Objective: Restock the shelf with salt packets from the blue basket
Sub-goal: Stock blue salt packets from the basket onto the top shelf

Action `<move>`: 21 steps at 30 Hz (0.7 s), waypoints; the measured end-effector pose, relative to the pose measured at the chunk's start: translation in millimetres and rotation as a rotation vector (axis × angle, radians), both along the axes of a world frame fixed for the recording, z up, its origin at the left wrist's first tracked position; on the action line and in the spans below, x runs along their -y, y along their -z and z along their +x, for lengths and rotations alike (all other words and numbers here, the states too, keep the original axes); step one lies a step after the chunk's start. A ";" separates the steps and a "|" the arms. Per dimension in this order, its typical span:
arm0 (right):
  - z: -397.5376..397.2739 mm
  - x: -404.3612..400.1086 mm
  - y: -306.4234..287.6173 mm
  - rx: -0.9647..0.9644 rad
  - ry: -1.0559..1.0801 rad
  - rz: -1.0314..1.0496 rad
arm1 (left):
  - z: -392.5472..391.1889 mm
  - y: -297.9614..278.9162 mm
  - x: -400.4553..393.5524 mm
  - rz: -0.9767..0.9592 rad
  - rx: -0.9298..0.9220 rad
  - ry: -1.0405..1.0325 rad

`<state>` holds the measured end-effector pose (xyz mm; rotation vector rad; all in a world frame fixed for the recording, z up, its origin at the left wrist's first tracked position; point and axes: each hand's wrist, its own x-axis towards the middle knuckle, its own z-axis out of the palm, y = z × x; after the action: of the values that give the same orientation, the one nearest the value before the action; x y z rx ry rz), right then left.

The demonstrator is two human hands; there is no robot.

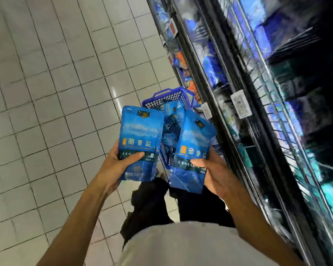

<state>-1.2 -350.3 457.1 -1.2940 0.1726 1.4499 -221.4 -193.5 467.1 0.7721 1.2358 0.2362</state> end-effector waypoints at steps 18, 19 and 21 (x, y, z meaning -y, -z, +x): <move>-129.0 163.7 -127.9 0.410 0.960 -0.150 | 41.6 -103.0 28.2 0.068 0.160 0.700; -142.0 176.8 -130.9 0.411 1.038 -0.169 | 47.4 -102.8 34.4 0.061 0.156 0.760; -175.3 204.0 -135.4 0.383 1.206 -0.209 | 58.6 -103.2 51.2 0.061 0.127 0.879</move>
<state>-176.5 -554.3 592.5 -1.2287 0.7144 0.1582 -162.7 -244.7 570.2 1.2569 0.6817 -0.3928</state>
